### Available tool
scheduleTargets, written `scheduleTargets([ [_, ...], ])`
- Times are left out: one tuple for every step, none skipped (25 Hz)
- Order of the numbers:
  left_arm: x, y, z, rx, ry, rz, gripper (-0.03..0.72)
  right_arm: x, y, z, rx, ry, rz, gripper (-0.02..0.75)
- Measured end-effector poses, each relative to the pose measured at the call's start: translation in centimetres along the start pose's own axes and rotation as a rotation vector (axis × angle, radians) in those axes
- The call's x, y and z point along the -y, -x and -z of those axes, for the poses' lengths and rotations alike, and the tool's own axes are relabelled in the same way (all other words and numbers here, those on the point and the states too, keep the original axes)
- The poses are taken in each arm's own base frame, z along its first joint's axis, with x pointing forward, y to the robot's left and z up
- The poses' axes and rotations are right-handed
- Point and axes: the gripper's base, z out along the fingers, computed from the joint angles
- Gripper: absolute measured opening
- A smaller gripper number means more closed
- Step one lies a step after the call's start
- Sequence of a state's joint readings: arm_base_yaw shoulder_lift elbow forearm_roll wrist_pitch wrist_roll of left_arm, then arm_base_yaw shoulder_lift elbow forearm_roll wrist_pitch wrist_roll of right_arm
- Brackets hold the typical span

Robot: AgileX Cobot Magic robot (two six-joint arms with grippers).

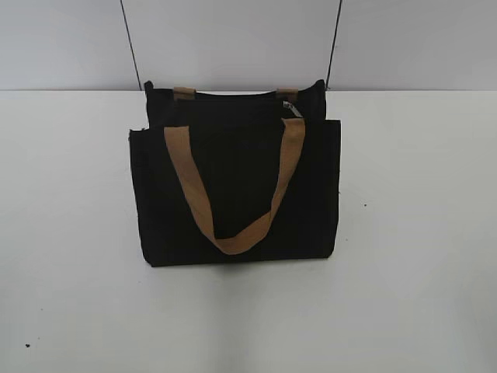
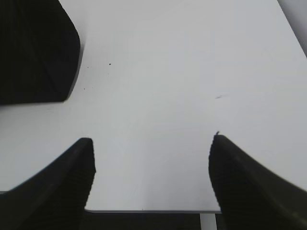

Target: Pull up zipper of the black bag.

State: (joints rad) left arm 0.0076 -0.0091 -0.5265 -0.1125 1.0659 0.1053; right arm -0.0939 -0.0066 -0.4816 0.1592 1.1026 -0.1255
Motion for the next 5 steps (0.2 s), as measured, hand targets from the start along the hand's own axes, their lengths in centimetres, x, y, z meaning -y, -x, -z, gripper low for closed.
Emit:
scheduleTargets([
  [0.0,0.0,0.0,0.0,0.0,0.0,0.468,0.0,0.0,0.0,0.0,0.0,0.0,0.565],
  [0.0,0.0,0.0,0.0,0.0,0.0,0.468,0.0,0.0,0.0,0.0,0.0,0.0,0.565],
  [0.0,0.0,0.0,0.0,0.0,0.0,0.468,0.0,0.0,0.0,0.0,0.0,0.0,0.565],
  [0.0,0.0,0.0,0.0,0.0,0.0,0.468,0.0,0.0,0.0,0.0,0.0,0.0,0.565],
  [0.0,0.0,0.0,0.0,0.0,0.0,0.468,0.0,0.0,0.0,0.0,0.0,0.0,0.565],
])
